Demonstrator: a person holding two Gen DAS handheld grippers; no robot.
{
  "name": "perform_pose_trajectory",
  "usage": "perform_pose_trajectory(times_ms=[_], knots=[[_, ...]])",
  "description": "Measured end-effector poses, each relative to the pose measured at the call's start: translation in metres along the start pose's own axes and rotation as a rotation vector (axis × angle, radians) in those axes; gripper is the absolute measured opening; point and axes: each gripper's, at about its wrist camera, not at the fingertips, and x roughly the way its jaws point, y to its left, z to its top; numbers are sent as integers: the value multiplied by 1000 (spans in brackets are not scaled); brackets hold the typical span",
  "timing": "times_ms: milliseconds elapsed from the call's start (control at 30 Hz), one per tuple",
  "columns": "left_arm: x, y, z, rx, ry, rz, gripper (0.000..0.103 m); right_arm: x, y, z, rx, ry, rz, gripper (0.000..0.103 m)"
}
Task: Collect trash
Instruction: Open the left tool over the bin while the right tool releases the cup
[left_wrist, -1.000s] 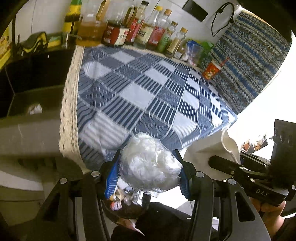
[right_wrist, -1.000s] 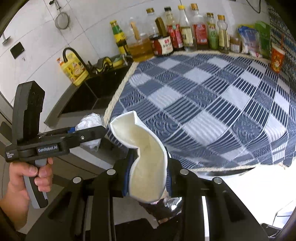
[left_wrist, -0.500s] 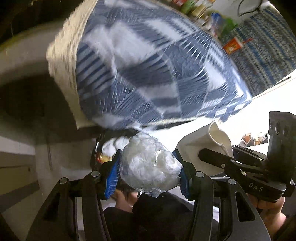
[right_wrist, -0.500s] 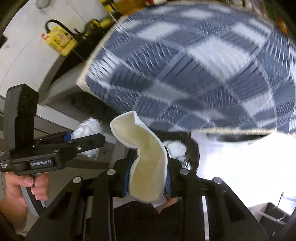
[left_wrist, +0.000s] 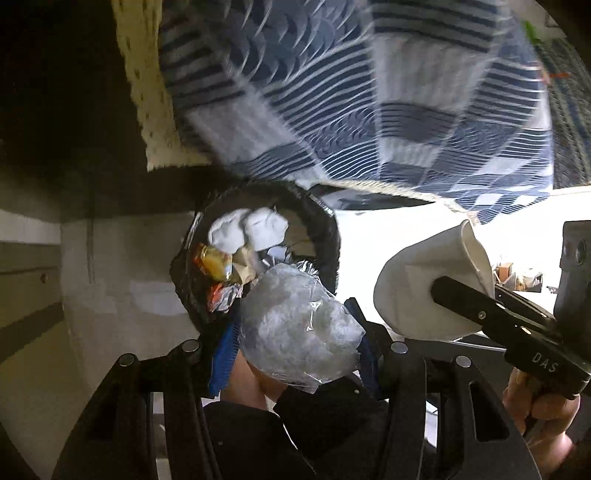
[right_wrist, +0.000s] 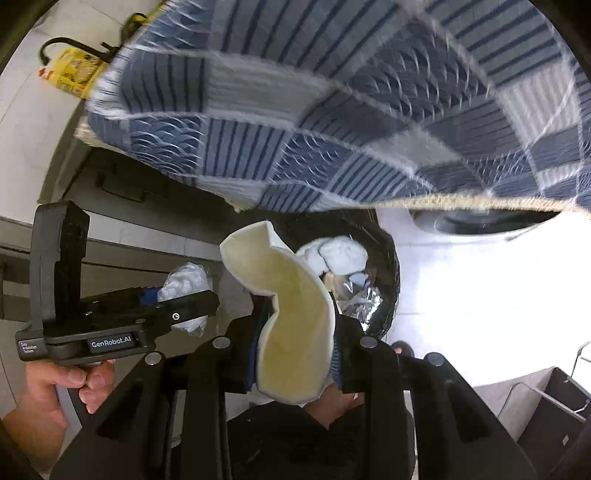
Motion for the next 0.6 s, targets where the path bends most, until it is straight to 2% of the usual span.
perform_pose_trajectory(times_ms=[333,600], knots=[[57,14,14,-47,63,22,52,66,-39,5,52,65,16,32],[74,19,24,-55,80,49,52,85,-56,11,77,72,25,32]])
